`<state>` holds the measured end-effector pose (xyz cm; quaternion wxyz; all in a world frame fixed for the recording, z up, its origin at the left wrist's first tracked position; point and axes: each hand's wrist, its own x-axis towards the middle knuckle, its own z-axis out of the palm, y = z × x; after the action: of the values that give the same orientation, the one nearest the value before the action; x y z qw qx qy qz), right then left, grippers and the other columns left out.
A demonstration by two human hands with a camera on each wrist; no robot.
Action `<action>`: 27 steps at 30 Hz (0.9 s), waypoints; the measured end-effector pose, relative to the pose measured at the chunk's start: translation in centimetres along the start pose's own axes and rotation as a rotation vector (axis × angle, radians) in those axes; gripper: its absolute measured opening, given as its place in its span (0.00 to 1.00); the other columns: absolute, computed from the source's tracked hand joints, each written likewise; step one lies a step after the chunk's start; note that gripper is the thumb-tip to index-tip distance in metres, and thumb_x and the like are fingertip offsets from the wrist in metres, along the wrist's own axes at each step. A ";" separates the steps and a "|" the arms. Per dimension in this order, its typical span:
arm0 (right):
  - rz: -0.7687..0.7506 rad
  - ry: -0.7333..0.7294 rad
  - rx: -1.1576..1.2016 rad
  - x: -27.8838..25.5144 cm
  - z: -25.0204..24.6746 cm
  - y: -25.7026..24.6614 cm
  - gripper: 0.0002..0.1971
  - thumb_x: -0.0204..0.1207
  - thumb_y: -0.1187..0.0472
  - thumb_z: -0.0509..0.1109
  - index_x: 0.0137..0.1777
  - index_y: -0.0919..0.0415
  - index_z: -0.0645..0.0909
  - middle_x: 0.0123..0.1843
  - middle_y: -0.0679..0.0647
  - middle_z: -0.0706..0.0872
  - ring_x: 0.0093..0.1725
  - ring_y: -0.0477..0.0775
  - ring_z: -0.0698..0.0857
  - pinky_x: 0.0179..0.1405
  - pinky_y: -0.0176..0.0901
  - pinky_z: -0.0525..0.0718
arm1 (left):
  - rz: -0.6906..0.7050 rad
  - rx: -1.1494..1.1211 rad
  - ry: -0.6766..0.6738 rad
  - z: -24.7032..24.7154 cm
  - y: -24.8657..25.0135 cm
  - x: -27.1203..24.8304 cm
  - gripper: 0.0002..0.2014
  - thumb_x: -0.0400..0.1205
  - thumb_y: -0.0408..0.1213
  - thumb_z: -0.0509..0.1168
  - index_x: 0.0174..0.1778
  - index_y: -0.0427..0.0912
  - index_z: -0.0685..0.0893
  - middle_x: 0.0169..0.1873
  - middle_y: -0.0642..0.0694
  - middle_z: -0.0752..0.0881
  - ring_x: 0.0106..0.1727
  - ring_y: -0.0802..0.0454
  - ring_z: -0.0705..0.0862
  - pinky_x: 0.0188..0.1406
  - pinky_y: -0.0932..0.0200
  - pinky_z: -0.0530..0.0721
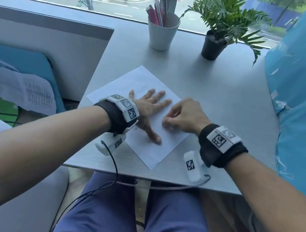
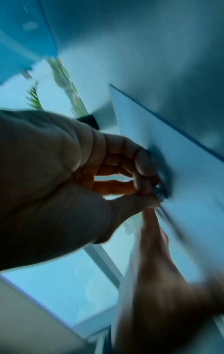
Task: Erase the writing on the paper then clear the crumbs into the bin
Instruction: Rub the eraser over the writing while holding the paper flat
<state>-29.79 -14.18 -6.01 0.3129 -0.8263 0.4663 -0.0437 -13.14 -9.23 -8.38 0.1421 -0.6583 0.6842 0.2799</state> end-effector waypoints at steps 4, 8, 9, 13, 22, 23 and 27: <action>0.100 0.148 0.036 1.0 -1.0 0.8 0.06 0.65 0.58 0.81 0.39 0.61 0.92 0.29 0.47 0.85 0.31 0.42 0.82 0.28 0.24 0.74 | -0.003 -0.001 0.000 -0.2 0.2 0.1 0.71 0.55 0.78 0.74 0.83 0.67 0.31 0.83 0.57 0.25 0.83 0.48 0.25 0.72 0.14 0.36; -0.004 -0.031 -0.019 -0.8 0.3 -0.2 0.04 0.65 0.59 0.82 0.37 0.59 0.93 0.26 0.43 0.84 0.27 0.36 0.80 0.21 0.19 0.71 | -0.015 0.020 -0.006 -0.2 0.5 0.0 0.71 0.54 0.78 0.74 0.82 0.69 0.31 0.82 0.56 0.24 0.83 0.47 0.25 0.72 0.14 0.37; 0.033 0.009 0.001 -0.1 -0.3 0.4 0.05 0.64 0.58 0.82 0.37 0.58 0.93 0.27 0.45 0.85 0.26 0.37 0.79 0.20 0.20 0.71 | -0.017 0.015 -0.007 -0.3 0.6 -0.1 0.71 0.54 0.77 0.74 0.82 0.69 0.31 0.83 0.56 0.25 0.83 0.47 0.25 0.72 0.14 0.38; 0.105 0.134 0.016 1.0 -1.1 0.8 0.06 0.63 0.59 0.82 0.39 0.60 0.93 0.31 0.50 0.88 0.30 0.43 0.82 0.23 0.23 0.71 | -0.019 -0.001 0.005 -0.2 0.5 0.0 0.71 0.54 0.77 0.75 0.82 0.70 0.32 0.83 0.56 0.25 0.84 0.48 0.25 0.72 0.14 0.38; 0.114 0.138 0.024 0.9 -0.9 0.3 0.06 0.64 0.60 0.81 0.39 0.61 0.93 0.31 0.51 0.87 0.30 0.43 0.82 0.30 0.29 0.75 | -0.023 -0.010 0.004 -0.1 0.4 0.2 0.72 0.52 0.78 0.74 0.82 0.70 0.31 0.82 0.57 0.25 0.83 0.48 0.25 0.71 0.14 0.35; 0.052 0.073 -0.021 0.2 -0.1 -0.3 0.05 0.64 0.60 0.81 0.38 0.61 0.93 0.30 0.49 0.87 0.29 0.41 0.81 0.28 0.28 0.75 | -0.021 -0.007 0.002 0.0 0.4 0.3 0.72 0.51 0.79 0.74 0.82 0.70 0.31 0.82 0.57 0.24 0.83 0.48 0.24 0.71 0.14 0.36; 0.058 0.045 0.003 0.7 -0.5 -0.2 0.06 0.63 0.59 0.82 0.38 0.59 0.93 0.27 0.45 0.85 0.25 0.34 0.80 0.27 0.22 0.75 | -0.015 -0.006 -0.003 0.0 0.3 0.2 0.72 0.52 0.78 0.74 0.81 0.70 0.31 0.82 0.58 0.24 0.83 0.49 0.24 0.71 0.14 0.35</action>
<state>-29.41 -14.93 -5.62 0.3046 -0.8108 0.4969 -0.0538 -13.46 -9.38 -8.39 0.1433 -0.6635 0.6781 0.2817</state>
